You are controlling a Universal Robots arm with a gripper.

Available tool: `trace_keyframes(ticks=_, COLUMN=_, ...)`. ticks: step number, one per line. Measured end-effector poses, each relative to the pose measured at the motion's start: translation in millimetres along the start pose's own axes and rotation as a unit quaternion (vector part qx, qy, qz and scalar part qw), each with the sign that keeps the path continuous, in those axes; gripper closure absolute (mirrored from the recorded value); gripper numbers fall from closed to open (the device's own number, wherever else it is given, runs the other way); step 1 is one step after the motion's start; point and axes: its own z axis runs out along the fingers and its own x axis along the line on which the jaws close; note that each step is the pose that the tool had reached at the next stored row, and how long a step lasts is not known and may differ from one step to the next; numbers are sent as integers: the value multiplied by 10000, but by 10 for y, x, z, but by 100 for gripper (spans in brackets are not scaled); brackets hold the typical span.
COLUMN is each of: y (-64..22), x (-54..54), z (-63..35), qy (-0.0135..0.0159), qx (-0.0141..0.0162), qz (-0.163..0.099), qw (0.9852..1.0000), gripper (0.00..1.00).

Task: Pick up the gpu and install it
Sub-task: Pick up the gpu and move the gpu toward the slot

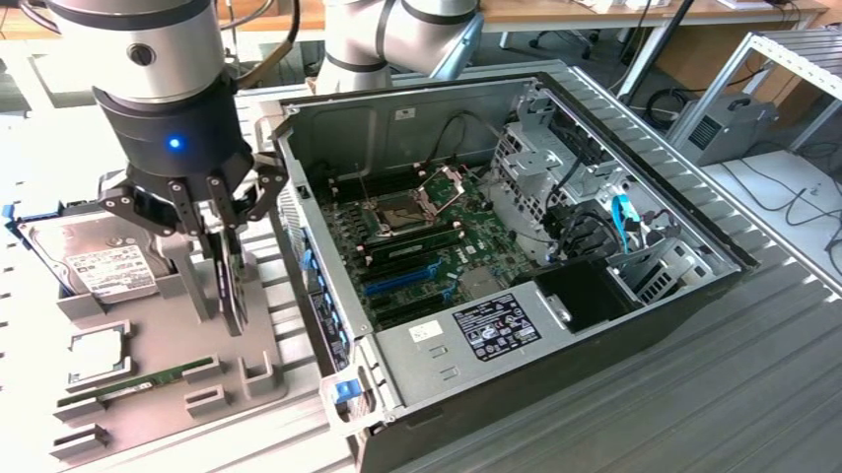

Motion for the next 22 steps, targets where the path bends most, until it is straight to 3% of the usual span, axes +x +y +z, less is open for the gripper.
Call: trace_keyframes(ticks=22, y=7, x=-4, z=-179, qy=-1, qx=0, qz=0, qw=10000, gripper=74)
